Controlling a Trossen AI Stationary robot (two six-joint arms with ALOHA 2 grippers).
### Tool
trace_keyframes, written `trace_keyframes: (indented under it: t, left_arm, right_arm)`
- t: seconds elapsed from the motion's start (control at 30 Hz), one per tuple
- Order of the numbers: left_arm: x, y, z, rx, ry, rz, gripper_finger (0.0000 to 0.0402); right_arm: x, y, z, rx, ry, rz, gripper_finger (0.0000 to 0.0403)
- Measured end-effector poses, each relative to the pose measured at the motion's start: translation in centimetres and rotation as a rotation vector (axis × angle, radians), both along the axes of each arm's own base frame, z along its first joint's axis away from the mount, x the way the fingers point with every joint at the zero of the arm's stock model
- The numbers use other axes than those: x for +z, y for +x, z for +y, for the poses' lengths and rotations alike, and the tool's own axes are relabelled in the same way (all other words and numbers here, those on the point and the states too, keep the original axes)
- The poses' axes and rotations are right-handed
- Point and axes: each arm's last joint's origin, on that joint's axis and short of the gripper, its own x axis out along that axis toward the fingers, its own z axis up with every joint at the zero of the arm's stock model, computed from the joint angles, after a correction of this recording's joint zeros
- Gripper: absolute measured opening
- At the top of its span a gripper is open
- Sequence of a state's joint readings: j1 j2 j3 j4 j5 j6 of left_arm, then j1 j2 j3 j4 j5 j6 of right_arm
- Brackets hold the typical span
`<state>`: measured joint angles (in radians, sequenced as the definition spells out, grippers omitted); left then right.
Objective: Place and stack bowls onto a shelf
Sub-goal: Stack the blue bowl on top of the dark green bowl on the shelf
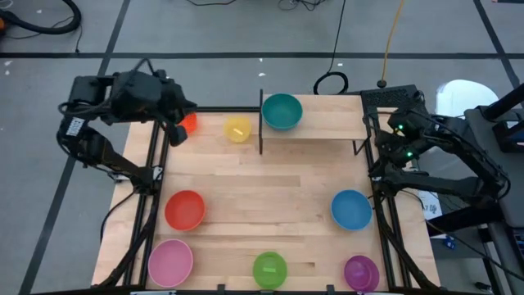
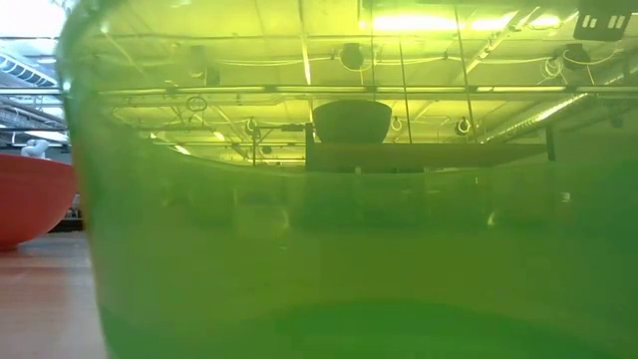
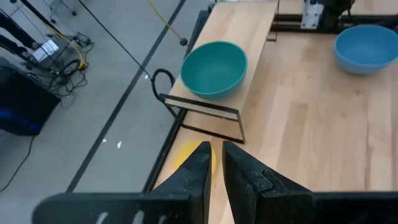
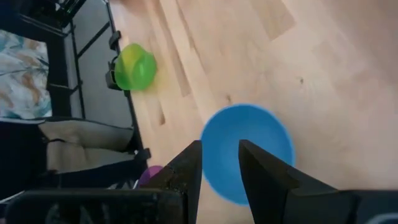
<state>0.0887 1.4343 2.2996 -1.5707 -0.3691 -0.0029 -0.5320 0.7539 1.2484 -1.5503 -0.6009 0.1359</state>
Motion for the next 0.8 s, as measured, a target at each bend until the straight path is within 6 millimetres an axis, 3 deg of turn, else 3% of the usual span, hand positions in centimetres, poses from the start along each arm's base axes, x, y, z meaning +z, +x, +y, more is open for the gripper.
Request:
trace_keyframes:
  t: [0.4, 0.8]
  left_arm:
    - [1.1, -3.5, -0.3, 0.004, 0.002, -0.084, 0.0047]
    - [1.2, -4.1, -0.4, -0.039, 0.056, -0.065, 0.0047]
  right_arm:
    - [-1.3, 5.2, 0.9, 0.235, 0.109, 0.195, 0.0068]
    - [-3.5, 10.2, 4.0, 0.356, 0.084, 0.390, 0.0059]
